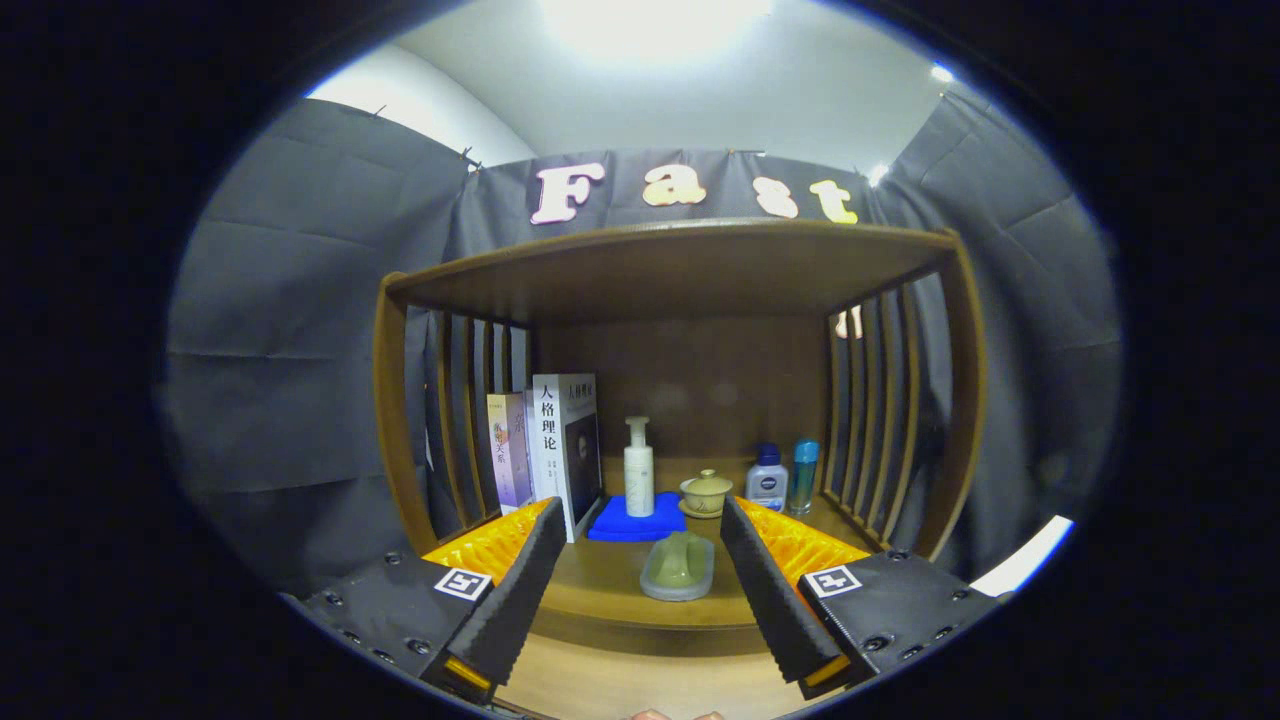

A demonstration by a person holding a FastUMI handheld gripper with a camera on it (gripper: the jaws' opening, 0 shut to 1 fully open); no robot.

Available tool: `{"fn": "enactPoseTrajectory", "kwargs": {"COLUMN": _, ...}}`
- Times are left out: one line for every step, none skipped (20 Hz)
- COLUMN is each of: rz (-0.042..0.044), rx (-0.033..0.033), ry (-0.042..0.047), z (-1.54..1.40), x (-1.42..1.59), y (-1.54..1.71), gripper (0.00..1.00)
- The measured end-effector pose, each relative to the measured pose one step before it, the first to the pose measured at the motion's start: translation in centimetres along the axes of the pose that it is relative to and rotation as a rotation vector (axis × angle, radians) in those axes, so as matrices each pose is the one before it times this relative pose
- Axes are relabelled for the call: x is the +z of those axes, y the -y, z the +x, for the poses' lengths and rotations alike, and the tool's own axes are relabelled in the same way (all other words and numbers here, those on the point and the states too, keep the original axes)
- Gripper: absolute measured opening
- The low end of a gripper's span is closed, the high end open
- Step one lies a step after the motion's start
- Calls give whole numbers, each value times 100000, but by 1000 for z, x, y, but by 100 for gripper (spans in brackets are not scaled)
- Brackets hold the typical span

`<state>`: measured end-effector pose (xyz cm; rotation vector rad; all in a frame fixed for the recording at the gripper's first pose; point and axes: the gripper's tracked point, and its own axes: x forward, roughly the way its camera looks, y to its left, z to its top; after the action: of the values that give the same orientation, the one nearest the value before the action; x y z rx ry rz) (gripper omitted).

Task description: Pull open the drawer, take out the items inside it, and place them on the countertop above the cabinet.

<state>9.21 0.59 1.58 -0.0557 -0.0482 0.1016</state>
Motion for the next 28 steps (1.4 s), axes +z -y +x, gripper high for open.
{"fn": "enactPoseTrajectory", "kwargs": {"rz": -2489, "rx": -1309, "ry": 61, "z": -1223, "x": -769, "y": 359, "gripper": 98}}
{"fn": "enactPoseTrajectory", "kwargs": {"rz": -1353, "rx": -1252, "ry": -1017, "z": -1110, "x": -1302, "y": 293, "gripper": 98}}
{"fn": "enactPoseTrajectory", "kwargs": {"rz": -199, "rx": -44, "ry": -1216, "z": -1089, "x": -1075, "y": -246, "gripper": 98}}
{"fn": "enactPoseTrajectory", "kwargs": {"rz": 515, "rx": -57, "ry": -841, "z": -1181, "x": -1169, "y": -238, "gripper": 98}}
{"fn": "enactPoseTrajectory", "kwargs": {"rz": 468, "rx": -445, "ry": -823, "z": -964, "x": -1020, "y": -148, "gripper": 98}}
{"fn": "enactPoseTrajectory", "kwargs": {"rz": 296, "rx": -678, "ry": -196, "z": -936, "x": -980, "y": -215, "gripper": 98}}
{"fn": "enactPoseTrajectory", "kwargs": {"rz": 214, "rx": -1232, "ry": -913, "z": -888, "x": -969, "y": -102, "gripper": 98}}
{"fn": "enactPoseTrajectory", "kwargs": {"rz": -29, "rx": -388, "ry": -1407, "z": -723, "x": -1081, "y": -302, "gripper": 98}}
{"fn": "enactPoseTrajectory", "kwargs": {"rz": -373, "rx": 337, "ry": -1714, "z": -675, "x": -954, "y": -464, "gripper": 98}}
{"fn": "enactPoseTrajectory", "kwargs": {"rz": -522, "rx": 93, "ry": -1970, "z": -508, "x": -924, "y": -390, "gripper": 98}}
{"fn": "enactPoseTrajectory", "kwargs": {"rz": -892, "rx": 235, "ry": -950, "z": -373, "x": -709, "y": -292, "gripper": 98}}
{"fn": "enactPoseTrajectory", "kwargs": {"rz": -985, "rx": -483, "ry": -1050, "z": -417, "x": -671, "y": -115, "gripper": 98}}
{"fn": "enactPoseTrajectory", "kwargs": {"rz": -159, "rx": -834, "ry": -1036, "z": -466, "x": -806, "y": -58, "gripper": 98}}
{"fn": "enactPoseTrajectory", "kwargs": {"rz": 691, "rx": -474, "ry": -1469, "z": -541, "x": -927, "y": -216, "gripper": 100}}
{"fn": "enactPoseTrajectory", "kwargs": {"rz": 232, "rx": 618, "ry": -780, "z": -413, "x": -736, "y": -553, "gripper": 100}}
{"fn": "enactPoseTrajectory", "kwargs": {"rz": -710, "rx": 187, "ry": -48, "z": -351, "x": -686, "y": -333, "gripper": 100}}
{"fn": "enactPoseTrajectory", "kwargs": {"rz": -1547, "rx": -983, "ry": -246, "z": -187, "x": -680, "y": 135, "gripper": 100}}
{"fn": "enactPoseTrajectory", "kwargs": {"rz": -1800, "rx": -1216, "ry": -837, "z": -86, "x": -773, "y": 64, "gripper": 100}}
{"fn": "enactPoseTrajectory", "kwargs": {"rz": -1271, "rx": -599, "ry": -2202, "z": 12, "x": -1046, "y": -229, "gripper": 100}}
{"fn": "enactPoseTrajectory", "kwargs": {"rz": -564, "rx": 330, "ry": -2274, "z": 34, "x": -910, "y": -332, "gripper": 100}}
{"fn": "enactPoseTrajectory", "kwargs": {"rz": -213, "rx": 451, "ry": -2261, "z": 173, "x": -834, "y": -364, "gripper": 100}}
{"fn": "enactPoseTrajectory", "kwargs": {"rz": -394, "rx": 501, "ry": -1751, "z": 188, "x": -741, "y": -242, "gripper": 100}}
{"fn": "enactPoseTrajectory", "kwargs": {"rz": -973, "rx": -226, "ry": -1075, "z": 180, "x": -515, "y": 9, "gripper": 100}}
{"fn": "enactPoseTrajectory", "kwargs": {"rz": -1529, "rx": -540, "ry": -923, "z": 215, "x": -496, "y": 31, "gripper": 100}}
{"fn": "enactPoseTrajectory", "kwargs": {"rz": -1582, "rx": -375, "ry": -627, "z": 160, "x": -462, "y": -42, "gripper": 100}}
{"fn": "enactPoseTrajectory", "kwargs": {"rz": -1246, "rx": -568, "ry": -789, "z": 227, "x": -359, "y": -39, "gripper": 100}}
{"fn": "enactPoseTrajectory", "kwargs": {"rz": -566, "rx": -428, "ry": -368, "z": 199, "x": -197, "y": 44, "gripper": 100}}
{"fn": "enactPoseTrajectory", "kwargs": {"rz": -201, "rx": -381, "ry": -378, "z": 164, "x": -212, "y": -83, "gripper": 100}}
